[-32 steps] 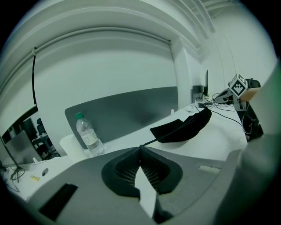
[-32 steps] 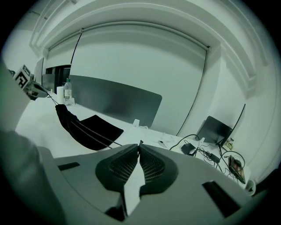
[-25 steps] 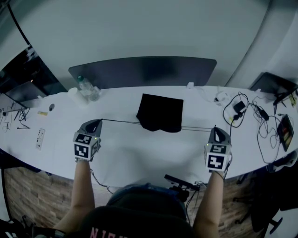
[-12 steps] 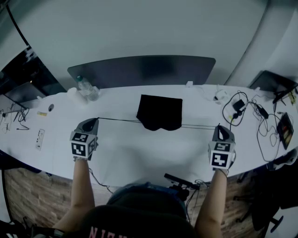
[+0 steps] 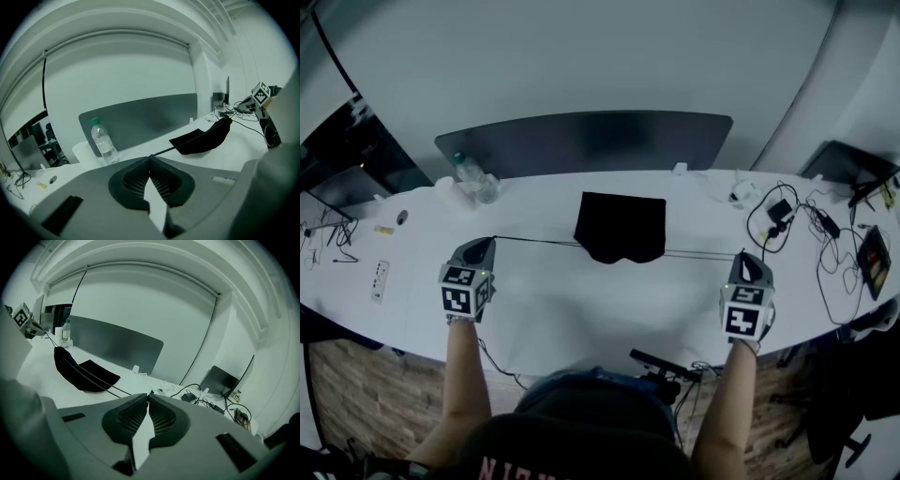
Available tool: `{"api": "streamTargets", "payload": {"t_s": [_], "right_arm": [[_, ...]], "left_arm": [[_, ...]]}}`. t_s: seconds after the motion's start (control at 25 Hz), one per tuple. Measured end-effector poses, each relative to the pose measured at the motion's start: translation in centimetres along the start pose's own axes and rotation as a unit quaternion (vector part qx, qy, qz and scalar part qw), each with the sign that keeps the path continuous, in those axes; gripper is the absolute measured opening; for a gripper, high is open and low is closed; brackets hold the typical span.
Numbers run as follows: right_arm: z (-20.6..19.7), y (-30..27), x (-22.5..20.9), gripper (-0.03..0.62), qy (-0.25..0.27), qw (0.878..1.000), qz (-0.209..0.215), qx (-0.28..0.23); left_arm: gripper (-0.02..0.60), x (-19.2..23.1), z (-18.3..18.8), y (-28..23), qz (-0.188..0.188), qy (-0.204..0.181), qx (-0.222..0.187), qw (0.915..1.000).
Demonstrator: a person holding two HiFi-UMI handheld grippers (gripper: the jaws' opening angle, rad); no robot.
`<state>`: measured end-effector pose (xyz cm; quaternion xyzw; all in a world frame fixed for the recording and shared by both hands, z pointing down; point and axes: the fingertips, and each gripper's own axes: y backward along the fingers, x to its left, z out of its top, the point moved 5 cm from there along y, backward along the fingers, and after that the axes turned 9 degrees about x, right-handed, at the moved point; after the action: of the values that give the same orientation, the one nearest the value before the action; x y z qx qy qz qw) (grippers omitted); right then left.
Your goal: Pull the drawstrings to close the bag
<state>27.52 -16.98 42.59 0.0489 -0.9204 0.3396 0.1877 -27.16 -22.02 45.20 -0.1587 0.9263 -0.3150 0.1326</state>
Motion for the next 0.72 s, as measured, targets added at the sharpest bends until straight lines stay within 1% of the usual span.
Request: {"api": "streamTargets", "payload": {"t_s": [0.2, 0.4, 0.56, 0.72], "right_arm": [[0.1, 0.2, -0.2, 0.005, -0.018, 1.0, -0.005, -0.002], [0.9, 1.0, 0.0, 0.005, -0.037, 0.999, -0.007, -0.015], [2.2, 2.1, 0.4, 0.005, -0.042, 0.998, -0.005, -0.042], [4.2, 3.5, 1.5, 0.005, -0.042, 0.996, 0.01, -0.084]], "left_arm": [[-0.002, -0.4, 0.4, 0.3, -0.009, 0.006, -0.013, 0.9999], [-0.001, -0.6, 1.7, 0.9, -0.016, 0.036, -0.052, 0.9979], [0.0, -1.2, 3.1, 1.2, -0.017, 0.038, -0.072, 0.9965], [0.0, -2.4, 4.3, 1.3, -0.021, 0.037, -0.088, 0.9952]]}}
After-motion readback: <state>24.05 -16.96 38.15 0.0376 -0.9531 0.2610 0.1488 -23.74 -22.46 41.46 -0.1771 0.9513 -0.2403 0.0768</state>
